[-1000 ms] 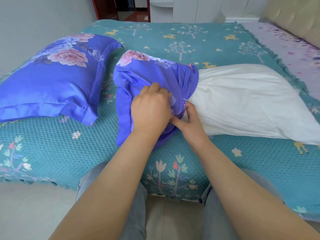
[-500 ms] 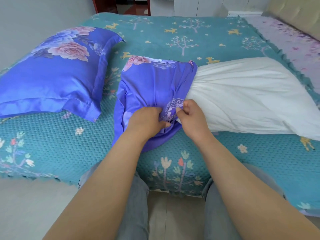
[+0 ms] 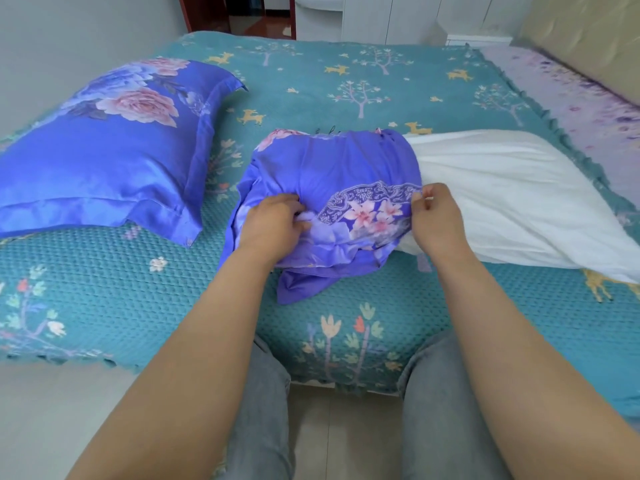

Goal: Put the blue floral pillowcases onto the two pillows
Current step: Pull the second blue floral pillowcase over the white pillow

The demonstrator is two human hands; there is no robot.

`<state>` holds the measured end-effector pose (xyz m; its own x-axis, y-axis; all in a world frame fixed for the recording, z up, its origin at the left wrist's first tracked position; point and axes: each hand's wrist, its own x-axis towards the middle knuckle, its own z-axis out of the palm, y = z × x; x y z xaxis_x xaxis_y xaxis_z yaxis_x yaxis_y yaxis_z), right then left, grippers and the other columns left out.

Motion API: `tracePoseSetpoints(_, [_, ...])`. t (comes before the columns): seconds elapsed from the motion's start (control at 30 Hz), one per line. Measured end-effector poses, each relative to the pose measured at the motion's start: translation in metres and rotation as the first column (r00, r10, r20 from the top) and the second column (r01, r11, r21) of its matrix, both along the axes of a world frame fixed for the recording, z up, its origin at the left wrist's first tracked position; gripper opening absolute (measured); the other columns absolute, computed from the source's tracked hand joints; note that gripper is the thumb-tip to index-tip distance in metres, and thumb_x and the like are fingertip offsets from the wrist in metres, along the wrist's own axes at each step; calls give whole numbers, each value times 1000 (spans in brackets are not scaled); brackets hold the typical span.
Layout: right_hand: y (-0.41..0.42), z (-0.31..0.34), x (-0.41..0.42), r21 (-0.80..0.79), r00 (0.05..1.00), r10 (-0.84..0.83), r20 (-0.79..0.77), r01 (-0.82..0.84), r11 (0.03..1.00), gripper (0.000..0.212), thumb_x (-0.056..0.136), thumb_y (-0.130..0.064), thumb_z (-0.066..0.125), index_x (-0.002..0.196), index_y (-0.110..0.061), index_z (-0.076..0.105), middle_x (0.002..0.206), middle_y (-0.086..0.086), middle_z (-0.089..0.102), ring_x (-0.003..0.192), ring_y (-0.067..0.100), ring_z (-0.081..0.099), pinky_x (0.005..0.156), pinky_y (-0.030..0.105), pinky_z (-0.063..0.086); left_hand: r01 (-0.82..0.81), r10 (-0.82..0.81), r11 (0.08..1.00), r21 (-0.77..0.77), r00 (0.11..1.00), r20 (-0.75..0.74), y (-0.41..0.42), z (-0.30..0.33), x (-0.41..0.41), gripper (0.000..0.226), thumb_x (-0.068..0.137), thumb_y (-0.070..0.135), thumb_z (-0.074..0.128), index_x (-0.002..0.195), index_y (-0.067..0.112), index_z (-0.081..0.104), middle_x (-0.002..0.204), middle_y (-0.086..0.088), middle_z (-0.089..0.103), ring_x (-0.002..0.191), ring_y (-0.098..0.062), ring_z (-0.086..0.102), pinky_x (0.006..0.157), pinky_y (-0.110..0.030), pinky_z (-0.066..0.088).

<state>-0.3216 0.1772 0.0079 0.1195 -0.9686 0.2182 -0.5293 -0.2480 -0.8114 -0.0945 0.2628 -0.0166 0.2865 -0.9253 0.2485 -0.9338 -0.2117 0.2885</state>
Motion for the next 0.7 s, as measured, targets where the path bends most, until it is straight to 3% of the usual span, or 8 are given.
tracePoseSetpoints(0.13, [17, -11, -4, 58, 947, 14, -322, 4, 998, 53, 85, -67, 45, 75, -15, 54, 78, 6, 61, 80, 28, 58, 70, 33, 43, -265, 262, 950, -165, 964, -45, 17, 6, 8, 69, 63, 56, 77, 118, 21, 54, 125, -7, 46, 116, -31, 42, 96, -40, 36])
tracePoseSetpoints(0.2, [23, -20, -8, 197, 854, 142, -500, -48, 979, 68, 76, -79, 41, 69, -14, 59, 76, 6, 66, 75, 27, 63, 74, 33, 49, -456, 441, 887, -74, 884, -157, 26, 9, 8, 95, 57, 66, 74, 130, 14, 42, 132, -13, 39, 123, -35, 38, 101, -44, 34])
tracePoseSetpoints(0.27, [25, -33, -7, 385, 797, 319, -514, -118, 915, 64, 72, -78, 49, 75, -15, 62, 76, 6, 69, 71, 25, 66, 77, 37, 55, -514, 530, 847, 138, 788, -314, 31, 7, 16, 111, 61, 71, 69, 140, 6, 26, 141, -18, 32, 130, -36, 37, 105, -42, 32])
tracePoseSetpoints(0.33, [27, -44, -1, 432, 827, 367, -425, -171, 886, 48, 77, -65, 59, 81, -17, 61, 80, 5, 64, 71, 24, 63, 76, 38, 55, -421, 528, 849, 320, 708, -469, 35, 5, 22, 111, 64, 74, 63, 139, -1, 29, 141, -19, 40, 126, -30, 45, 99, -35, 37])
tracePoseSetpoints(0.4, [28, -51, 12, 363, 938, 237, -253, -135, 922, 32, 82, -47, 64, 79, -16, 59, 86, 10, 61, 81, 29, 63, 78, 41, 54, -309, 474, 880, 361, 637, -608, 38, 5, 26, 89, 69, 74, 56, 125, 5, 51, 119, -12, 58, 105, -25, 58, 83, -30, 44])
tracePoseSetpoints(0.47, [33, -55, 23, 317, 998, 49, 32, -57, 947, 25, 84, -29, 63, 65, -16, 53, 79, 14, 62, 77, 28, 61, 74, 38, 50, -281, 412, 907, 314, 430, -803, 41, 7, 24, 67, 73, 72, 58, 107, 15, 61, 98, -5, 66, 84, -21, 62, 79, -32, 49])
tracePoseSetpoints(0.57, [39, -64, 29, 393, 860, -213, 463, 16, 920, 26, 88, -16, 55, 63, -17, 47, 66, 3, 48, 63, 14, 40, 59, 29, 34, -469, 270, 870, 153, 195, -943, 32, 4, 24, 66, 71, 56, 73, 113, 6, 62, 110, -8, 66, 92, -21, 64, 85, -36, 50])
tracePoseSetpoints(0.7, [22, -51, 6, 418, 568, -435, 699, 169, 893, 33, 97, -4, 38, 68, -18, 46, 69, -1, 50, 62, 10, 44, 65, 20, 41, -674, 186, 736, -55, 280, -942, 22, 16, 11, 49, 83, 38, 67, 114, 0, 62, 105, -12, 65, 95, -23, 62, 82, -36, 50])
